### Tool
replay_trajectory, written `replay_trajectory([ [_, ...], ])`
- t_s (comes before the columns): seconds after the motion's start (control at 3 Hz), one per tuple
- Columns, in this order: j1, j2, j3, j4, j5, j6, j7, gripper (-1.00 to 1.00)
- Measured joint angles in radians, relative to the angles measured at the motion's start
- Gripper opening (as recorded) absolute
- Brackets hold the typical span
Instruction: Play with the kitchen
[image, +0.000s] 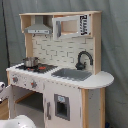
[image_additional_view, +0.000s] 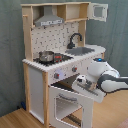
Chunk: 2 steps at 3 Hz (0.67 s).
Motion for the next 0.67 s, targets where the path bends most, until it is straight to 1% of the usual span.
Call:
replay_trajectory([
  [0.33, 0.043, 0.000, -0.042, -0.039, -0.067, -0.009, 0.046, 1.00],
  [0.67, 0.080, -0.001, -0.072, -0.072, -0.138, -0.009, 0.091, 1.00],
])
